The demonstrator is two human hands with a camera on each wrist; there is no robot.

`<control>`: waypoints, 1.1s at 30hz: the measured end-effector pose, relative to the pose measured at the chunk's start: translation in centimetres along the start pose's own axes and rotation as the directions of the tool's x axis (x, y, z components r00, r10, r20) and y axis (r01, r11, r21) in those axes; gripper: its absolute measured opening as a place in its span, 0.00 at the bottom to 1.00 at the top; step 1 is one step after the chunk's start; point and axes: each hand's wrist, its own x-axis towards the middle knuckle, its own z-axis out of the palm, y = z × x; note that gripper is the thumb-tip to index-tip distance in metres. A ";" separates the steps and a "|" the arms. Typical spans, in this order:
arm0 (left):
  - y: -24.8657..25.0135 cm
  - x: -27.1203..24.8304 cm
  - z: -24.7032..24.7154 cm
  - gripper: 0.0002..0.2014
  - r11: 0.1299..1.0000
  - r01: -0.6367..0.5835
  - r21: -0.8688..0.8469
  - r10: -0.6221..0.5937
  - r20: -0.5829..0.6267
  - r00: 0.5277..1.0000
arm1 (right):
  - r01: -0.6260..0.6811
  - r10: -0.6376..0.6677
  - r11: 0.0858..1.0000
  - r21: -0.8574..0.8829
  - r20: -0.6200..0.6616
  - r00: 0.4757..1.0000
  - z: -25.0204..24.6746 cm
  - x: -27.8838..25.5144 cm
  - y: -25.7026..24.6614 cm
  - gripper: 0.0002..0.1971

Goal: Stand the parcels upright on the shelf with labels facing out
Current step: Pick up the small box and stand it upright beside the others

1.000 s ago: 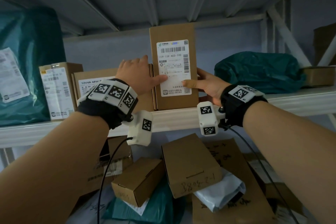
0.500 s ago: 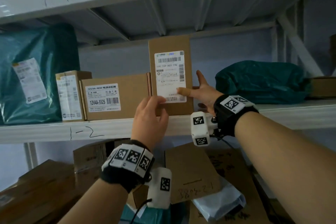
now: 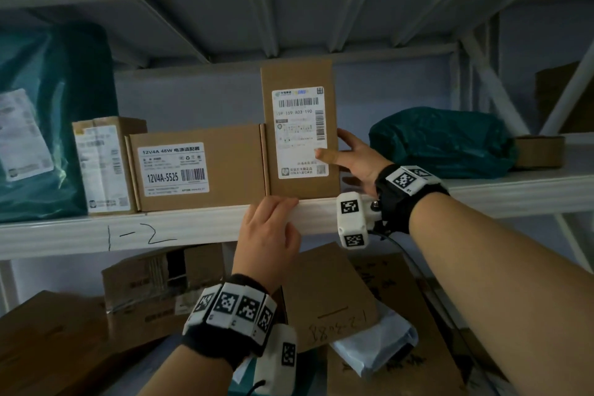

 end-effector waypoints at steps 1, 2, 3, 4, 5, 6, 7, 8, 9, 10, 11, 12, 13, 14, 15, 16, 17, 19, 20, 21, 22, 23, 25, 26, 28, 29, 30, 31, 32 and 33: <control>0.0 0.0 0.1 0.21 1.000 0.002 -0.002 -0.002 0.004 1.000 | -0.011 0.011 1.000 0.019 0.000 1.000 0.1 0.0 0.0 0.40; 0.1 0.1 0.2 0.20 1.000 0.004 0.003 -0.004 0.008 1.000 | -0.021 0.021 0.999 0.041 -0.002 1.000 0.1 0.1 0.0 0.39; 0.1 0.2 0.3 0.20 1.000 0.007 0.010 -0.007 0.014 1.000 | -0.034 0.034 0.997 0.063 -0.004 0.999 0.1 0.0 0.0 0.40; 0.2 0.2 0.3 0.21 1.000 0.012 0.018 -0.013 0.019 1.000 | -0.041 0.042 0.996 0.080 -0.010 0.999 0.2 0.0 -0.1 0.40; 0.1 0.3 0.4 0.21 1.000 0.017 0.025 -0.018 0.023 1.000 | -0.042 0.044 0.995 0.091 -0.022 0.999 0.3 0.0 -0.1 0.39; 0.2 0.4 0.5 0.21 0.999 0.021 0.032 -0.022 0.022 1.000 | -0.038 0.042 0.994 0.100 -0.032 0.999 0.2 0.0 -0.2 0.38; 0.2 0.5 0.6 0.21 0.999 0.026 0.037 -0.027 0.016 1.000 | -0.033 0.037 0.994 0.104 -0.039 0.999 0.1 0.0 -0.1 0.38; 0.2 0.5 0.7 0.21 0.999 0.027 0.033 -0.028 0.007 1.000 | -0.029 0.034 0.994 0.103 -0.047 0.998 0.1 0.2 0.0 0.38; 0.2 0.6 0.8 0.21 0.999 0.025 0.023 -0.025 -0.004 1.000 | -0.030 0.034 0.995 0.094 -0.048 0.998 0.1 0.2 0.0 0.38; 0.1 0.5 0.8 0.21 1.000 0.021 0.015 -0.021 -0.012 1.000 | -0.032 0.036 0.996 0.084 -0.045 0.998 0.1 0.4 0.1 0.38; 0.0 0.5 0.9 0.21 1.000 0.016 0.012 -0.016 -0.015 1.000 | -0.038 0.041 0.996 0.076 -0.038 0.998 0.1 0.5 0.1 0.38; -0.1 0.5 0.9 0.21 1.000 0.012 0.012 -0.012 -0.017 1.000 | -0.044 0.046 0.996 0.071 -0.033 0.998 0.1 0.5 0.2 0.37; -0.1 0.5 0.9 0.22 1.000 0.012 0.014 -0.012 -0.018 1.000 | -0.048 0.050 0.997 0.067 -0.028 0.998 0.1 0.5 0.2 0.37; -0.1 0.5 0.9 0.22 1.000 0.017 0.016 -0.017 -0.016 1.000 | -0.052 0.053 0.996 0.068 -0.024 0.998 0.1 0.5 0.2 0.36; 0.0 0.4 0.8 0.22 1.000 0.023 0.017 -0.023 -0.013 1.000 | -0.052 0.054 0.996 0.073 -0.022 0.998 0.2 0.4 0.1 0.36; 0.1 0.4 0.7 0.22 0.999 0.026 0.019 -0.026 -0.013 1.000 | -0.047 0.049 0.996 0.075 -0.024 0.999 0.2 0.2 0.0 0.36; 0.1 0.4 0.7 0.22 0.999 0.027 0.020 -0.027 -0.014 1.000 | -0.042 0.044 0.996 0.074 -0.026 0.999 0.2 0.1 0.0 0.36; 0.3 0.4 0.7 0.22 0.999 0.041 0.019 -0.041 -0.014 0.999 | -0.035 0.037 0.996 0.077 -0.017 0.999 0.2 0.1 0.0 0.36; 0.4 0.4 0.8 0.22 0.998 0.054 0.019 -0.054 -0.016 0.998 | -0.030 0.032 0.997 0.066 -0.019 0.999 0.3 -0.1 0.0 0.38; 0.4 0.4 0.8 0.22 0.997 0.069 0.018 -0.069 -0.020 0.997 | -0.026 0.027 0.998 0.051 -0.022 0.999 0.5 -0.2 -0.1 0.40; 0.6 0.5 0.9 0.22 0.996 0.086 0.021 -0.085 -0.028 0.996 | -0.024 0.025 0.999 0.039 -0.014 1.000 0.5 -0.3 -0.1 0.44; 0.9 0.5 1.0 0.22 0.994 0.104 0.024 -0.103 -0.037 0.994 | -0.015 0.015 1.000 0.027 -0.005 1.000 0.4 -0.4 0.0 0.46; 1.1 0.4 1.2 0.22 0.991 0.134 0.022 -0.133 -0.058 0.989 | 0.022 -0.022 1.000 0.012 -0.014 1.000 0.4 -0.5 0.0 0.45; 1.3 0.4 1.3 0.21 0.987 0.156 0.023 -0.154 -0.070 0.986 | 0.037 -0.037 0.999 0.010 -0.026 0.999 0.4 -0.5 -0.1 0.45; 1.9 0.6 1.4 0.18 0.974 0.226 0.011 -0.223 -0.105 0.969 | 0.062 -0.063 0.998 -0.021 -0.039 0.997 0.2 -0.5 -0.2 0.45; 2.2 0.7 1.5 0.17 0.965 0.264 0.001 -0.262 -0.121 0.958 | 0.073 -0.074 0.996 -0.046 -0.036 0.997 0.0 -0.6 -0.2 0.45; 2.5 0.9 1.5 0.16 0.956 0.295 -0.007 -0.293 -0.138 0.946 | 0.085 -0.087 0.994 -0.067 -0.032 0.996 -0.1 -0.7 -0.2 0.45; 2.9 1.0 1.5 0.16 0.948 0.318 -0.009 -0.316 -0.154 0.936 | 0.096 -0.099 0.992 -0.085 -0.031 0.995 -0.4 -0.7 -0.2 0.44; 3.2 1.1 1.5 0.16 0.942 0.337 -0.008 -0.333 -0.166 0.928 | 0.107 -0.110 0.989 -0.097 -0.032 0.993 -0.7 -0.7 -0.2 0.42; 3.5 1.2 1.5 0.16 0.933 0.359 -0.008 -0.355 -0.170 0.919 | 0.114 -0.117 0.989 -0.099 -0.028 0.993 -1.0 -0.7 -0.1 0.41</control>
